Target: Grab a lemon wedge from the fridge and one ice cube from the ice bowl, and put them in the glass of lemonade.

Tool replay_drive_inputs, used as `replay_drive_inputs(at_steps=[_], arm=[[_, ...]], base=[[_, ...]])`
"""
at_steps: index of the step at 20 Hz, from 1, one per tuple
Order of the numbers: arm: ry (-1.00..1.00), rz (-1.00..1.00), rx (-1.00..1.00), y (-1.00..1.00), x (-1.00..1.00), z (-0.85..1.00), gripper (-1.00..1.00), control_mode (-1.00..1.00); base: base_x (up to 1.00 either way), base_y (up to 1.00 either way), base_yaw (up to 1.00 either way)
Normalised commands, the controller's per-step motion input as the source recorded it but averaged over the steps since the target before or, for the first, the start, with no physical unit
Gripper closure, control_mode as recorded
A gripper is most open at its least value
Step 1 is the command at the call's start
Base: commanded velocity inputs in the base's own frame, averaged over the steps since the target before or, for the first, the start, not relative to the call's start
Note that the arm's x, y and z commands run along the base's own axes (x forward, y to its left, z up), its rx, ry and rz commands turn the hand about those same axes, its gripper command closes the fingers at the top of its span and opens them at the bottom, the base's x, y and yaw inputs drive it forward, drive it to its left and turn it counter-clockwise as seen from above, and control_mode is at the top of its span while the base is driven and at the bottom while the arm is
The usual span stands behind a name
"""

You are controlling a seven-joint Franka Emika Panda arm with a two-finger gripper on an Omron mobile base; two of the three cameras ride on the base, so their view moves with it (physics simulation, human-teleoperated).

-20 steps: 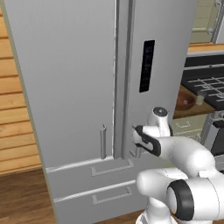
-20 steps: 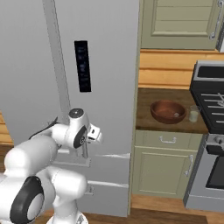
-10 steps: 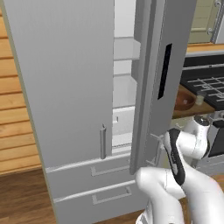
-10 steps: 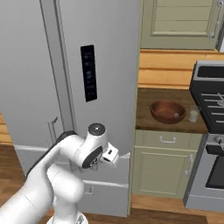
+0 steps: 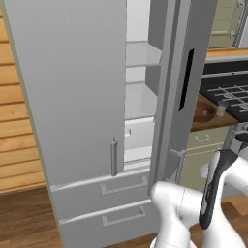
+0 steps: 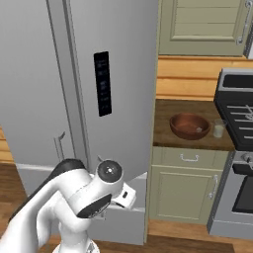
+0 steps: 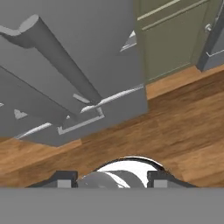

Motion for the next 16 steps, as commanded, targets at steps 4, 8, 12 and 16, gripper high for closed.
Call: replay_drive_inputs(at_steps=[4, 8, 12, 16], arm=[[-0.05, 0.03, -0.09, 0.3, -0.76, 1.0, -1.0, -1.0], [0.0, 0.0, -0.13, 0.56, -0.23, 1.0, -1.0, -1.0], [0.0, -0.01, -0.15, 0.86, 0.0, 1.0, -1.0, -1.0], [0.0, -0.06, -0.22, 1.0, 0.01, 1.0, -1.0, -1.0]], base=[[0.0, 0.0, 0.0], [0.0, 0.0, 0.0], [0.0, 0.0, 0.0], [0.0, 0.0, 0.0]])
